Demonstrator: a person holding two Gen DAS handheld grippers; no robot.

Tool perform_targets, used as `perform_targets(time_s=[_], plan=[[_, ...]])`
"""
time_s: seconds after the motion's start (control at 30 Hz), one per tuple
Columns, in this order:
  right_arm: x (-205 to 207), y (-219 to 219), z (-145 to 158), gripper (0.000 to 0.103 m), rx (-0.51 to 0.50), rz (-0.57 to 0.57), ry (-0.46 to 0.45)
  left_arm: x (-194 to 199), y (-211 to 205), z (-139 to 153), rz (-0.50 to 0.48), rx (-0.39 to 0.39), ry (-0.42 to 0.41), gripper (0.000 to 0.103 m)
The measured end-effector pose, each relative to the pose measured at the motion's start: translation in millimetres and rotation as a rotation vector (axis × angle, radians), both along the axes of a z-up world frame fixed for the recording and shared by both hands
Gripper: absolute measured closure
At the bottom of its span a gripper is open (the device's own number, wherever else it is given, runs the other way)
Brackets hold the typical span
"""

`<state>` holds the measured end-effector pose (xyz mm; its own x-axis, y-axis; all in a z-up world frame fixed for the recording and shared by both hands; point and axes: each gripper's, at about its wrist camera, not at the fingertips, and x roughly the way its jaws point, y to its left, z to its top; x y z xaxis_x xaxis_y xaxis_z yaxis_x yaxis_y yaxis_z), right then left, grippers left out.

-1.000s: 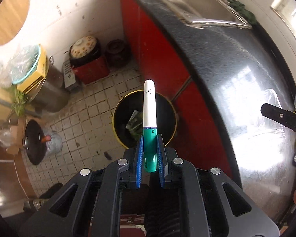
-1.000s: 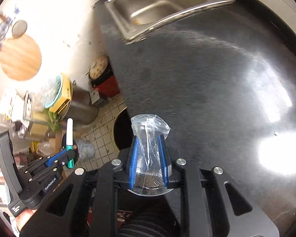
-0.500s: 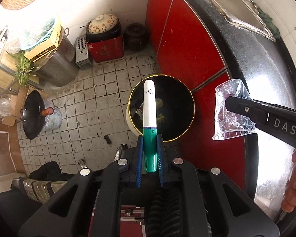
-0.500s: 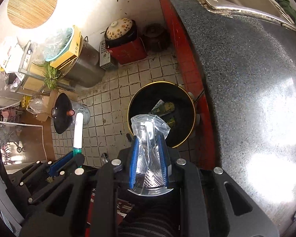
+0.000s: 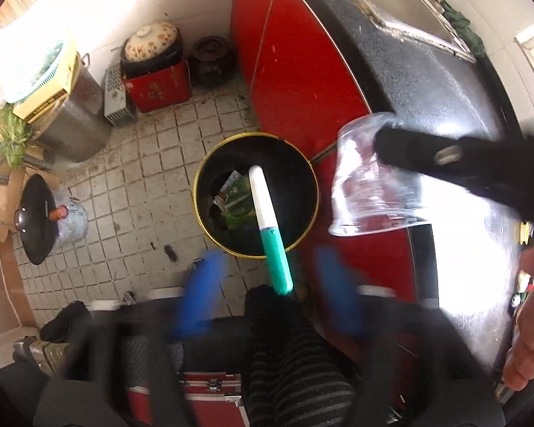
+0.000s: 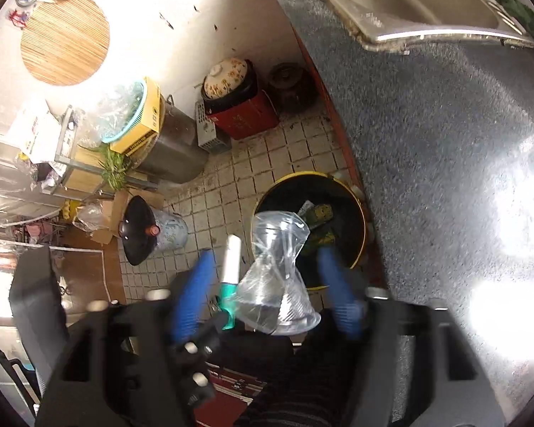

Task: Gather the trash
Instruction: 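Open both grippers over the bin to drop the marker and cup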

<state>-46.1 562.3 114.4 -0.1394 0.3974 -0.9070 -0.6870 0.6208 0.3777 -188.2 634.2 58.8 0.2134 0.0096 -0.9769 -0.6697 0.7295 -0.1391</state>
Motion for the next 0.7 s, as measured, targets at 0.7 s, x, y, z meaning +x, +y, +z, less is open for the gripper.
perform_targets(time_s=[0.7], plan=[[15.6, -647.6, 18.8, 0.007, -0.366, -1.258, -0.336, 220.9, -189.7, 44.0, -0.591, 0.113, -0.057, 0.007]])
